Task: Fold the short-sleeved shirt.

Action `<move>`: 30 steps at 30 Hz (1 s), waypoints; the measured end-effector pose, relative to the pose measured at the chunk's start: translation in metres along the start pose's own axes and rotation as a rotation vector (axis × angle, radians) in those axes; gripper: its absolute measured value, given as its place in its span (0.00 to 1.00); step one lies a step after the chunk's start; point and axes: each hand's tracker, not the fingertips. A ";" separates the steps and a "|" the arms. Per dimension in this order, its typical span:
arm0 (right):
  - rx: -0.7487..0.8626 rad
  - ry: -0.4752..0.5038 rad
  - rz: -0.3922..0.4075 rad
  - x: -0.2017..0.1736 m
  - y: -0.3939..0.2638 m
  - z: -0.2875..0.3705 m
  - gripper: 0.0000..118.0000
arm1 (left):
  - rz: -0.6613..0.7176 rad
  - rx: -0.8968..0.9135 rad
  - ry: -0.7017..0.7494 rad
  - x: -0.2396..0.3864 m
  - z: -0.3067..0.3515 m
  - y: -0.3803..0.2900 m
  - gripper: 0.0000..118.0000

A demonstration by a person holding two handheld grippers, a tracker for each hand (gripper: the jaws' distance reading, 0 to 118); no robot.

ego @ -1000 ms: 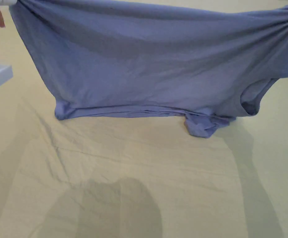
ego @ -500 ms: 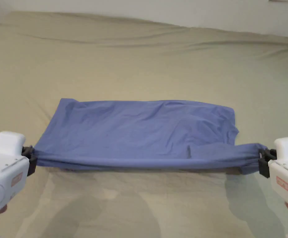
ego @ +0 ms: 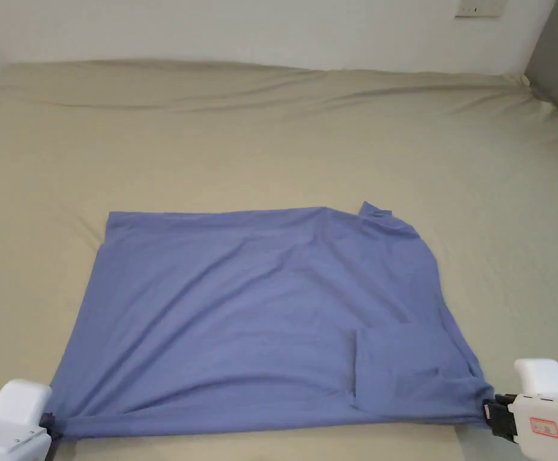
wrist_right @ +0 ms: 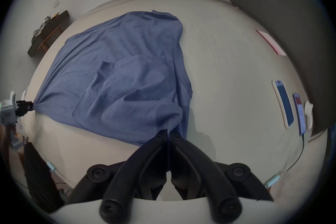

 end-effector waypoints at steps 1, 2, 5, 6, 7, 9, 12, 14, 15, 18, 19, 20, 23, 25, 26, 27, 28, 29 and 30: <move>-0.004 0.025 -0.029 0.003 -0.003 0.005 0.00 | 0.004 -0.003 -0.003 -0.003 0.003 -0.003 0.00; -0.008 0.021 -0.038 0.006 -0.006 0.010 0.00 | 0.011 -0.008 -0.017 -0.004 0.005 -0.008 0.00; -0.054 0.022 -0.033 0.007 -0.016 0.018 0.00 | -0.017 -0.030 -0.036 -0.001 0.010 -0.019 0.00; -0.076 0.019 -0.024 0.005 -0.019 0.019 0.00 | -0.028 -0.043 -0.042 0.000 0.009 -0.022 0.00; -0.099 0.006 -0.003 0.002 -0.022 0.018 0.00 | -0.036 -0.058 -0.045 0.003 0.005 -0.026 0.00; -0.133 -0.027 0.039 -0.003 -0.028 0.008 0.00 | -0.054 -0.099 -0.055 0.004 -0.004 -0.030 0.00; -0.181 -0.032 0.014 -0.007 -0.034 -0.007 0.00 | -0.102 -0.129 -0.054 0.008 -0.012 -0.030 0.00; -0.202 -0.045 0.006 -0.009 -0.036 -0.016 0.00 | -0.104 -0.128 -0.051 0.008 -0.013 -0.026 0.00; -0.212 -0.051 0.008 -0.008 -0.037 -0.022 0.00 | -0.111 -0.127 -0.046 0.009 -0.014 -0.025 0.00; -0.199 -0.082 0.026 -0.012 -0.034 -0.023 0.06 | -0.142 -0.127 -0.013 0.016 -0.011 -0.023 0.08; -0.187 -0.116 0.041 -0.013 -0.032 -0.019 0.19 | -0.142 -0.118 0.001 0.018 -0.008 -0.021 0.19; -0.162 -0.166 0.045 0.007 -0.027 -0.027 0.53 | -0.123 -0.093 0.035 0.018 -0.002 -0.017 0.46; -0.004 -0.213 0.054 0.006 -0.006 0.003 0.95 | 0.014 0.061 -0.018 0.014 0.033 0.005 0.91; 0.148 -0.194 0.064 -0.008 0.014 0.036 0.92 | 0.142 0.227 -0.052 0.010 0.067 0.027 0.91; 0.218 -0.189 0.072 -0.014 0.026 0.052 0.92 | 0.195 0.322 -0.056 0.009 0.087 0.039 0.91; 0.312 -0.183 0.082 -0.032 0.036 0.076 0.92 | 0.242 0.424 -0.053 0.008 0.106 0.052 0.91; 0.393 -0.177 0.094 -0.053 0.043 0.099 0.93 | 0.266 0.505 -0.035 0.010 0.124 0.062 0.91; 0.482 -0.167 0.109 -0.066 0.052 0.119 0.94 | 0.290 0.589 -0.016 0.013 0.143 0.072 0.91; 0.564 -0.162 0.121 -0.079 0.059 0.137 0.95 | 0.291 0.669 0.024 0.019 0.160 0.081 0.91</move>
